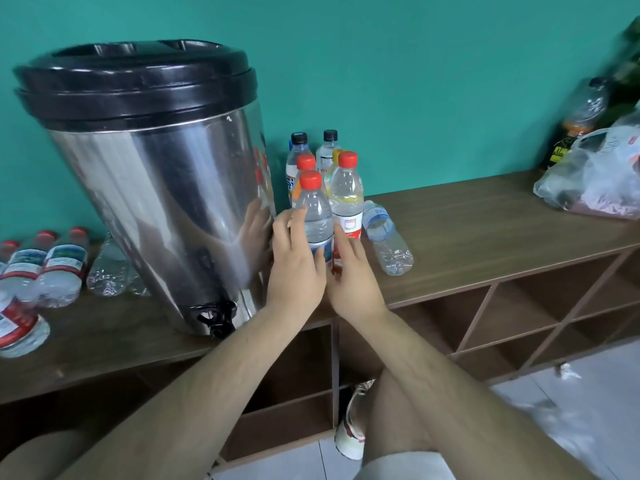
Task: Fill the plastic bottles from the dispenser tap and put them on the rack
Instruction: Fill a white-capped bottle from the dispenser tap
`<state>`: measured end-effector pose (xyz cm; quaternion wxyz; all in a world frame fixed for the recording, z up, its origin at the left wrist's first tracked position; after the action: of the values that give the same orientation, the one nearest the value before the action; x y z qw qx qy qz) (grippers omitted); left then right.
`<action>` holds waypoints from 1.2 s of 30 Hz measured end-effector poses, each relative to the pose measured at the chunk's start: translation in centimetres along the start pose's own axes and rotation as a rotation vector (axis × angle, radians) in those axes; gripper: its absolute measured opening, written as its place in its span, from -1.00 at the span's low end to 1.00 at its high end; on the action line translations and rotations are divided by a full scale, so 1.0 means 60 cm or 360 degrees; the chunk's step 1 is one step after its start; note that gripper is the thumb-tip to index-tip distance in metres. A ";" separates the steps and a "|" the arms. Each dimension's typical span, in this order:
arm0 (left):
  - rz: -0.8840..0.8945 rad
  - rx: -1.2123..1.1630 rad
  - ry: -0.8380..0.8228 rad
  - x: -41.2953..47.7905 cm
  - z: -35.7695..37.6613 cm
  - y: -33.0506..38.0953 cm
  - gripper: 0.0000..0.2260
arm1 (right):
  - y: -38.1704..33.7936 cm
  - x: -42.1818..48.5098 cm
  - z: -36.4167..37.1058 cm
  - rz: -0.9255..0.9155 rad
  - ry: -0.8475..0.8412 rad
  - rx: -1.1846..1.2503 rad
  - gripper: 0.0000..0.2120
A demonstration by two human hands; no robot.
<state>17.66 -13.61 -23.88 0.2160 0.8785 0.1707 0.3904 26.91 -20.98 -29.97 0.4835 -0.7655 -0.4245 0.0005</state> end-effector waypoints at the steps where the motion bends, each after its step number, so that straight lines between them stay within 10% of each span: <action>1: 0.0040 0.0060 0.0039 -0.005 -0.003 0.002 -0.43 | -0.003 -0.004 -0.005 -0.0048 0.0041 -0.0078 -0.34; 6: 0.0313 0.0340 -0.0013 -0.023 0.027 0.036 -0.57 | 0.005 -0.024 -0.085 -0.0217 0.0499 -0.0615 -0.57; 11: 0.0376 0.0234 -0.0404 0.003 0.108 0.083 -0.57 | 0.107 0.011 -0.138 0.0442 0.0249 -0.0874 -0.44; 19: -0.0100 -0.0024 -0.0904 0.025 0.240 0.065 -0.51 | 0.169 -0.030 -0.171 0.0756 0.0069 -0.0502 -0.50; 29: -0.0820 -0.1148 -0.0738 -0.046 0.208 0.070 -0.43 | 0.018 -0.243 -0.173 0.0143 0.0429 -0.0348 -0.43; 36: -0.0470 -0.1044 -0.0852 -0.163 0.073 0.055 -0.36 | -0.010 -0.218 -0.171 0.0346 0.0448 0.0302 -0.33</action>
<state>15.21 -22.10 -30.83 0.5732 0.7998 0.0996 0.1477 22.37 -36.95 -29.39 0.6051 -0.7504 -0.2657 -0.0144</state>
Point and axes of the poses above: each hand's wrist, its own x-axis towards the middle knuckle, its own z-axis out of the palm, y = z × x, the point moved 10 cm from there along x, towards the middle knuckle, and after that the axes turned 4 degrees about -y, right-handed, at the moved point
